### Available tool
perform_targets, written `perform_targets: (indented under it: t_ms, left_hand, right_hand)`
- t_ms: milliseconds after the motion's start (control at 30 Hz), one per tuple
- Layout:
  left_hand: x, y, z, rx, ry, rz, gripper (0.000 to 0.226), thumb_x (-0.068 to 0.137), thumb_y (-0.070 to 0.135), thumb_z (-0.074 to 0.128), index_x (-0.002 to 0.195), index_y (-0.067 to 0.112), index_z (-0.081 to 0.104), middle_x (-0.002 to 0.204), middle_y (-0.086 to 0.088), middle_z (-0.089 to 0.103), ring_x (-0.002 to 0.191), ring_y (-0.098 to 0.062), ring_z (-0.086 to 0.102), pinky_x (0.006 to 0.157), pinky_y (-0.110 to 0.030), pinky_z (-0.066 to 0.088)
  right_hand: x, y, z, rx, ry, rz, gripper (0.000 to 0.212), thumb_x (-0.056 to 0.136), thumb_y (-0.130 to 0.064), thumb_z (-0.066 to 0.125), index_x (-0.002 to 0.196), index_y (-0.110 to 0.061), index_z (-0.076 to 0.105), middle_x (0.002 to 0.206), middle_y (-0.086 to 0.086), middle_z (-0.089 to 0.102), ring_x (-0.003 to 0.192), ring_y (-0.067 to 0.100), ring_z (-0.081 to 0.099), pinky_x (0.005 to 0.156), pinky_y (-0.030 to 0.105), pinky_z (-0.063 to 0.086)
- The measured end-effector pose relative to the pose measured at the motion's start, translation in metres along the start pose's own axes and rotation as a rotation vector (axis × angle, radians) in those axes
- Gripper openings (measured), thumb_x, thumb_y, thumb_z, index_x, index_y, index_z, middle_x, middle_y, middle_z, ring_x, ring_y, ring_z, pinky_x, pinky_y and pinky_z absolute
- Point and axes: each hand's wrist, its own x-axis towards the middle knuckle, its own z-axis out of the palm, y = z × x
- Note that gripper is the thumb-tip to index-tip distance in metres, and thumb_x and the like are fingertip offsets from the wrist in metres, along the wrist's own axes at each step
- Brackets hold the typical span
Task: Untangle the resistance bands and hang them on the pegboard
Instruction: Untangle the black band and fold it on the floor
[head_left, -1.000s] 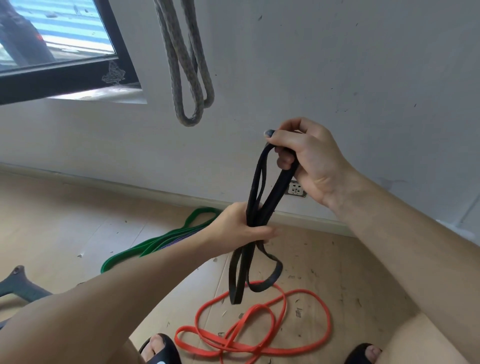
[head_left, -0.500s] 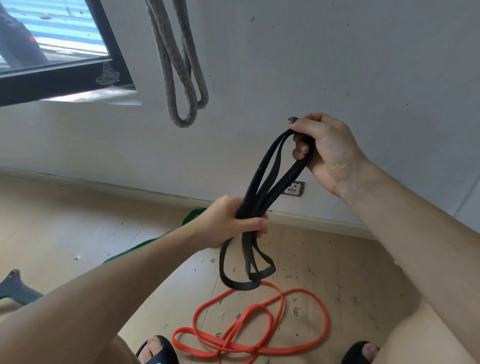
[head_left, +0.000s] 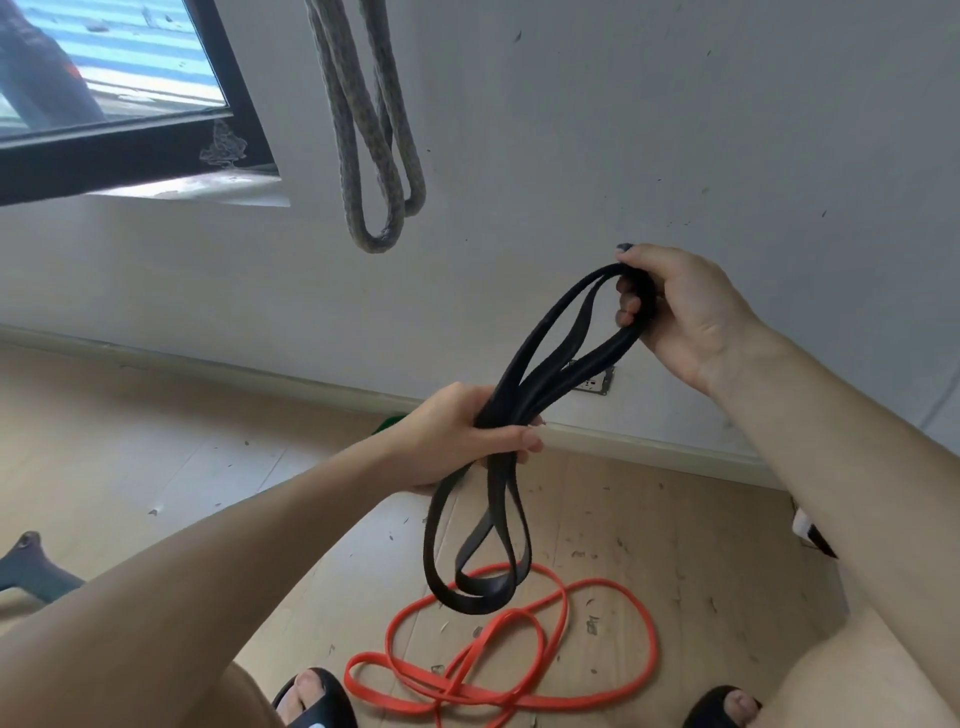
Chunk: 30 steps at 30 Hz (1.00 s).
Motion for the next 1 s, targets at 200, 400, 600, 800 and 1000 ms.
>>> perform_targets:
  t_ms: [200, 400, 600, 800, 1000]
  left_hand:
    - [-0.003, -0.002, -0.004, 0.175, -0.082, -0.047, 0.015, 0.101, 0.022, 0.063, 0.114, 0.014, 0.064, 0.104, -0.004, 0.079, 0.096, -0.015, 0.076, 0.095, -0.036, 0.06]
    - [-0.002, -0.009, -0.005, 0.284, -0.1, -0.068, 0.008, 0.102, 0.023, 0.061, 0.105, 0.025, 0.054, 0.099, 0.0, 0.076, 0.093, -0.013, 0.075, 0.088, -0.033, 0.06]
    - [-0.007, -0.002, -0.016, 0.303, -0.081, -0.018, 0.009, 0.101, 0.024, 0.063, 0.093, 0.021, 0.06, 0.086, 0.001, 0.078, 0.078, -0.01, 0.074, 0.078, -0.027, 0.059]
    - [-0.008, 0.011, -0.018, 0.294, -0.017, 0.029, 0.014, 0.104, 0.029, 0.059, 0.091, 0.023, 0.057, 0.082, 0.001, 0.077, 0.077, -0.018, 0.074, 0.08, -0.043, 0.058]
    - [-0.013, 0.022, -0.015, 0.339, -0.081, 0.027, 0.014, 0.106, 0.027, 0.055, 0.091, 0.026, 0.055, 0.087, -0.007, 0.077, 0.08, -0.018, 0.075, 0.079, -0.032, 0.06]
  right_hand:
    - [0.002, 0.009, -0.005, -0.234, -0.036, 0.097, 0.013, 0.093, -0.021, 0.065, 0.084, -0.014, 0.059, 0.065, 0.003, 0.045, 0.051, 0.017, 0.048, 0.054, 0.032, 0.044]
    - [-0.01, 0.003, 0.011, -0.266, -0.235, -0.009, 0.016, 0.088, -0.004, 0.071, 0.076, -0.013, 0.066, 0.071, -0.002, 0.062, 0.049, 0.008, 0.041, 0.053, 0.022, 0.041]
    - [-0.005, 0.007, -0.007, -0.304, -0.175, -0.008, 0.021, 0.086, 0.011, 0.065, 0.081, -0.009, 0.061, 0.071, 0.003, 0.067, 0.049, 0.011, 0.044, 0.058, 0.027, 0.048]
    - [0.006, 0.009, -0.02, -0.319, -0.105, 0.068, 0.014, 0.088, 0.006, 0.065, 0.09, -0.008, 0.063, 0.085, 0.007, 0.069, 0.058, 0.015, 0.056, 0.06, 0.029, 0.057]
    - [0.011, 0.04, -0.032, -1.06, -0.22, 0.117, 0.02, 0.087, 0.0, 0.067, 0.102, -0.013, 0.063, 0.097, 0.009, 0.069, 0.087, 0.024, 0.067, 0.079, 0.035, 0.054]
